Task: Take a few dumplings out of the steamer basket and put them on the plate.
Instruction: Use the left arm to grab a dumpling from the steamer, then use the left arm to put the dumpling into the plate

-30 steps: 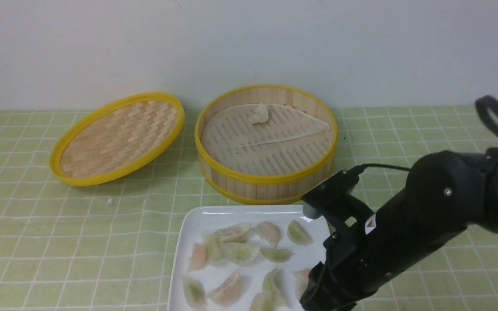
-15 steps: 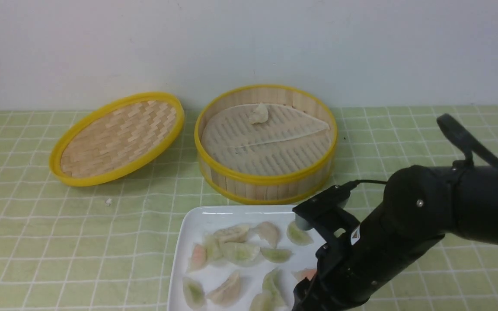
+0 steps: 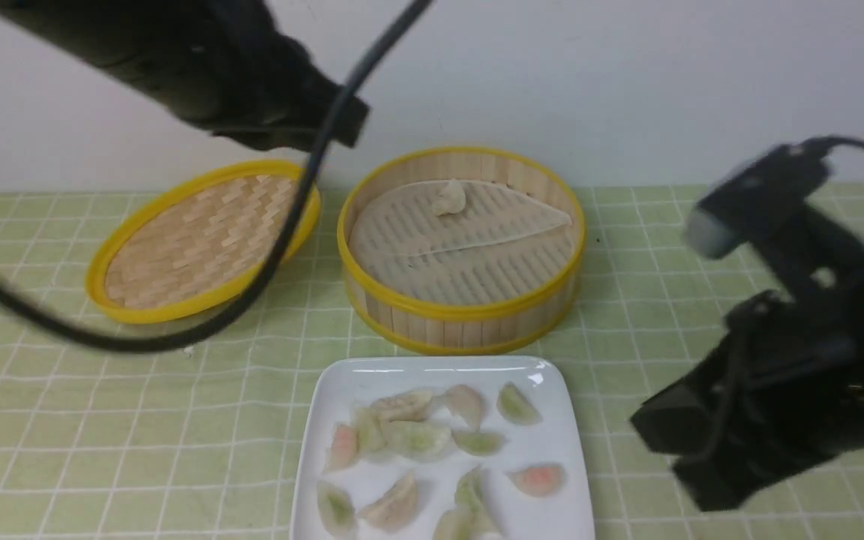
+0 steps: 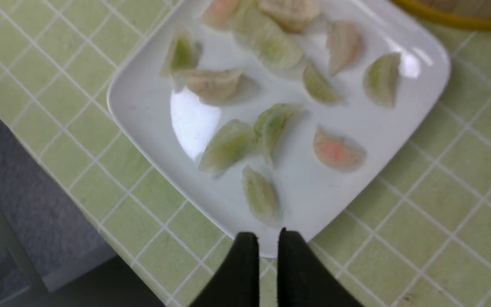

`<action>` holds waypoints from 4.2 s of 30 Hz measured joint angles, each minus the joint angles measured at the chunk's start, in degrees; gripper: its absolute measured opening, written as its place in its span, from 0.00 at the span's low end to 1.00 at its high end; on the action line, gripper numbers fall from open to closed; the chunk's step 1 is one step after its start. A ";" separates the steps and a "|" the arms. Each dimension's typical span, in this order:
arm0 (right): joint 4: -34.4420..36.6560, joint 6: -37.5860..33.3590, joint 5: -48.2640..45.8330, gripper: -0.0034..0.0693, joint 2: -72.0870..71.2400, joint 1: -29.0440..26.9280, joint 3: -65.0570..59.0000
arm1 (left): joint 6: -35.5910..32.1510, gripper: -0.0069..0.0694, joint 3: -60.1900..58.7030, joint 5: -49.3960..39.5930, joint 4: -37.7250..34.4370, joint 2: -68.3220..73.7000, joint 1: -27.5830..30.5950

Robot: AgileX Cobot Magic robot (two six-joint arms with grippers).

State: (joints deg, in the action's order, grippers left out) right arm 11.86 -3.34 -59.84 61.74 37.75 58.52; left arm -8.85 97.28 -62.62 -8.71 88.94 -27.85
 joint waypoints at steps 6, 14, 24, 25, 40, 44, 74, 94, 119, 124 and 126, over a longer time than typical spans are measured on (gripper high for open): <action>-3.29 7.97 -3.95 0.03 -12.25 0.00 0.00 | -6.59 0.09 15.87 -0.37 -8.86 17.58 3.15; -7.26 16.43 -9.31 0.03 -18.99 0.00 0.00 | -15.57 0.09 33.13 1.07 -14.33 36.85 8.17; -8.96 23.85 -12.73 0.03 -19.32 0.00 0.00 | -21.96 0.32 36.52 13.39 -15.81 49.05 10.34; -9.35 24.59 -12.78 0.03 -19.32 0.00 0.00 | -22.47 0.39 36.52 14.58 -15.81 49.96 10.34; -11.86 29.20 -12.93 0.03 -19.32 0.00 0.00 | -24.32 0.73 36.57 28.68 -16.75 59.51 10.28; -11.86 29.97 -12.93 0.03 -19.32 0.00 0.00 | -24.32 0.73 36.57 28.73 -17.52 60.40 10.28; -16.48 31.65 -12.93 0.03 -19.32 0.00 0.00 | -35.27 0.73 36.76 25.76 -18.46 59.47 9.84; -15.72 32.25 -12.99 0.03 -19.32 0.00 0.00 | -38.36 0.36 36.72 23.87 -21.89 59.72 9.06; -15.01 29.35 -12.99 0.03 -19.32 0.00 0.00 | -20.43 0.36 36.77 -9.09 -14.83 26.78 11.88; -15.01 28.69 -12.99 0.03 -19.32 0.00 0.00 | -8.55 0.36 29.92 -9.09 -13.46 18.13 11.61; -15.06 27.97 -12.99 0.03 -19.32 0.00 0.00 | -6.46 0.36 21.28 -9.03 -11.68 11.94 10.60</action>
State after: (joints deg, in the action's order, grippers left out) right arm -3.20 24.63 -72.83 42.42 37.75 58.52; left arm -15.31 118.56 -71.65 -20.39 100.88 -17.26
